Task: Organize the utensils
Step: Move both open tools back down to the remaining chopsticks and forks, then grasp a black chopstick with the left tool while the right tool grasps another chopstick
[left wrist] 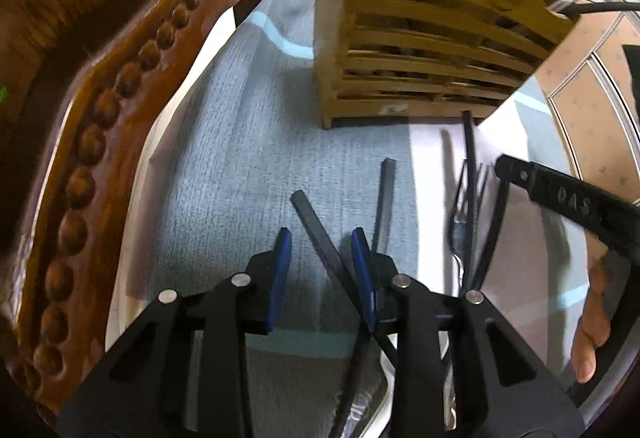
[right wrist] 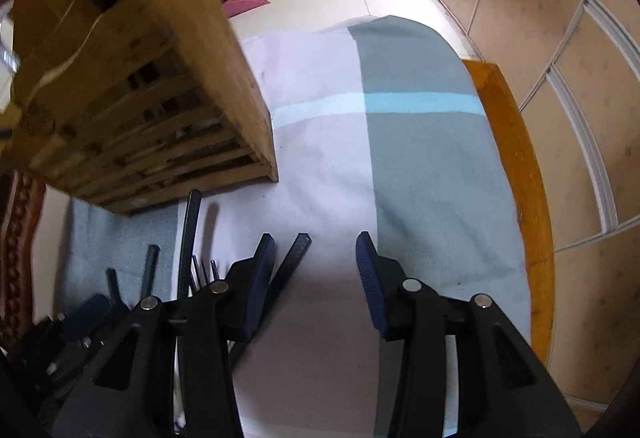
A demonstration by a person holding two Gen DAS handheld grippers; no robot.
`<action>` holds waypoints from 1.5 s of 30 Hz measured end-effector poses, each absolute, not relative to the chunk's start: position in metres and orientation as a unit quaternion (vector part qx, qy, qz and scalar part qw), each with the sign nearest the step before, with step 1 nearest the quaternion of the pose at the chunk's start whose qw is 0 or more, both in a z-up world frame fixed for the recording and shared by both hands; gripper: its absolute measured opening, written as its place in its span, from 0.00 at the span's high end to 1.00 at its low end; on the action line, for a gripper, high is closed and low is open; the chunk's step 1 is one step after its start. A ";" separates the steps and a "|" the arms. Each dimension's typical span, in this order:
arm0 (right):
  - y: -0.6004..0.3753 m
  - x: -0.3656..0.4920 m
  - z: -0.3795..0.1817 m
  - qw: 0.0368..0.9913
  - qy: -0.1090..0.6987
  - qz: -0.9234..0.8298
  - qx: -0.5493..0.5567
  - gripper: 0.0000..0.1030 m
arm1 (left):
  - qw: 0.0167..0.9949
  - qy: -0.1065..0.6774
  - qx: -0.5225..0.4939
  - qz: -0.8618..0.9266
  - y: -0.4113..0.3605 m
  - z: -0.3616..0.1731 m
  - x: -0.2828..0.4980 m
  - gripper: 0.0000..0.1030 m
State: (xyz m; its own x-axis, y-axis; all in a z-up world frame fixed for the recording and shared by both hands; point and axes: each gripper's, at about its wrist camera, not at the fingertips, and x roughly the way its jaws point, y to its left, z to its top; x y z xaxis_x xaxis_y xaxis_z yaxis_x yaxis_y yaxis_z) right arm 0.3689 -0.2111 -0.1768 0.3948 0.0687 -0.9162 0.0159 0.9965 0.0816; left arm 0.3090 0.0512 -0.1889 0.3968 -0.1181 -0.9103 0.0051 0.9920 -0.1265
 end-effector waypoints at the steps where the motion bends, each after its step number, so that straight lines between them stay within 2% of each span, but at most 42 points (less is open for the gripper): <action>1: -0.206 0.368 -0.177 0.835 0.550 0.020 0.016 0.72 | 0.835 0.547 -0.051 -0.036 0.052 -0.189 0.310 0.70; 2: -0.202 0.368 -0.177 0.834 0.551 0.026 0.003 0.80 | 0.835 0.547 -0.049 -0.036 0.048 -0.190 0.313 0.70; 7: -0.188 0.359 -0.173 0.836 0.542 0.039 -0.080 0.81 | 0.839 0.542 -0.006 -0.043 0.021 -0.192 0.320 0.70; 8: -0.185 0.358 -0.172 0.838 0.536 0.036 -0.096 0.84 | 0.840 0.541 -0.001 -0.046 0.017 -0.192 0.320 0.70; 10: -0.181 0.353 -0.169 0.841 0.523 0.033 -0.133 0.99 | 0.839 0.541 0.002 -0.061 0.011 -0.191 0.320 0.72; 14: -0.184 0.339 -0.163 0.837 0.514 0.046 -0.184 0.99 | 0.830 0.546 -0.019 -0.116 -0.003 -0.190 0.322 0.72; 16: -0.192 0.336 -0.159 0.838 0.518 0.045 -0.169 0.99 | 0.827 0.547 -0.024 -0.128 -0.005 -0.188 0.322 0.72; 19: -0.212 0.348 -0.162 0.832 0.543 0.047 -0.103 0.81 | 0.834 0.541 -0.023 -0.105 -0.003 -0.184 0.324 0.73; 20: -0.221 0.347 -0.165 0.829 0.550 0.050 -0.082 0.80 | 0.838 0.537 -0.020 -0.097 0.001 -0.182 0.322 0.73; 26: -0.232 0.355 -0.172 0.814 0.574 0.081 0.036 0.80 | 0.840 0.539 -0.017 -0.063 0.003 -0.190 0.331 0.69; 33: -0.233 0.362 -0.182 0.804 0.589 0.059 0.047 0.80 | 0.838 0.544 -0.013 -0.037 -0.017 -0.198 0.353 0.69; 40: -0.234 0.374 -0.190 0.798 0.595 0.045 0.081 0.71 | 0.838 0.545 -0.010 -0.025 -0.032 -0.198 0.370 0.67; 45: -0.220 0.372 -0.190 0.808 0.586 0.039 0.052 0.70 | 0.839 0.544 -0.006 -0.030 -0.027 -0.198 0.366 0.67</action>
State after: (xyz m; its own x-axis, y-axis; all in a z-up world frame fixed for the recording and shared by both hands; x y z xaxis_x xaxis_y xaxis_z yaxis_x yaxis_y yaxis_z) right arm 0.3724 -0.2205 -0.1896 0.3102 0.1248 -0.9425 -0.0020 0.9914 0.1306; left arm 0.3656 -0.0271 -0.1977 0.4069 -0.0568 -0.9117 0.0432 0.9981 -0.0429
